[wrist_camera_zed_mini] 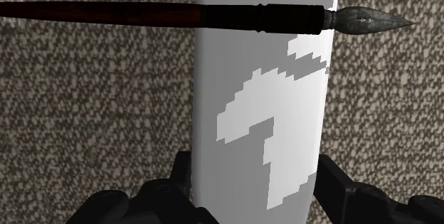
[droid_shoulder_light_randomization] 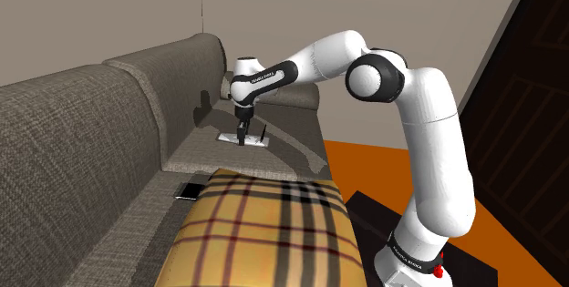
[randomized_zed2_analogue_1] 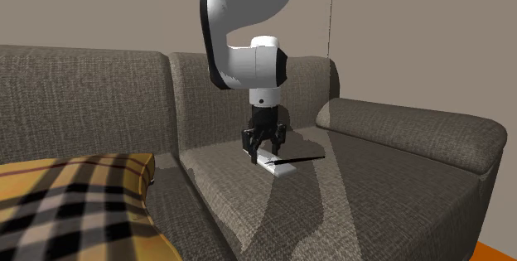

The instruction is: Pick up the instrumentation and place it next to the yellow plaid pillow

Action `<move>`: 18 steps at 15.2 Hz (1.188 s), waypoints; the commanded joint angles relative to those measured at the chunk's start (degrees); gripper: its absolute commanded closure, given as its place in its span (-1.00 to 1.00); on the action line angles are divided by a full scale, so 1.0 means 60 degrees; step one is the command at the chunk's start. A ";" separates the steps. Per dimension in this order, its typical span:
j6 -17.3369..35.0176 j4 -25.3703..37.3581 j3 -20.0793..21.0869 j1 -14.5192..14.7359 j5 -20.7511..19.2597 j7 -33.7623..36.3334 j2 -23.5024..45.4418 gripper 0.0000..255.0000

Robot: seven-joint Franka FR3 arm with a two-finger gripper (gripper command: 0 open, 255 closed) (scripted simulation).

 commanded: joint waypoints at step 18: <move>-0.1155 0.0635 -0.0010 0.0003 -0.0017 0.0006 -0.0522 1.00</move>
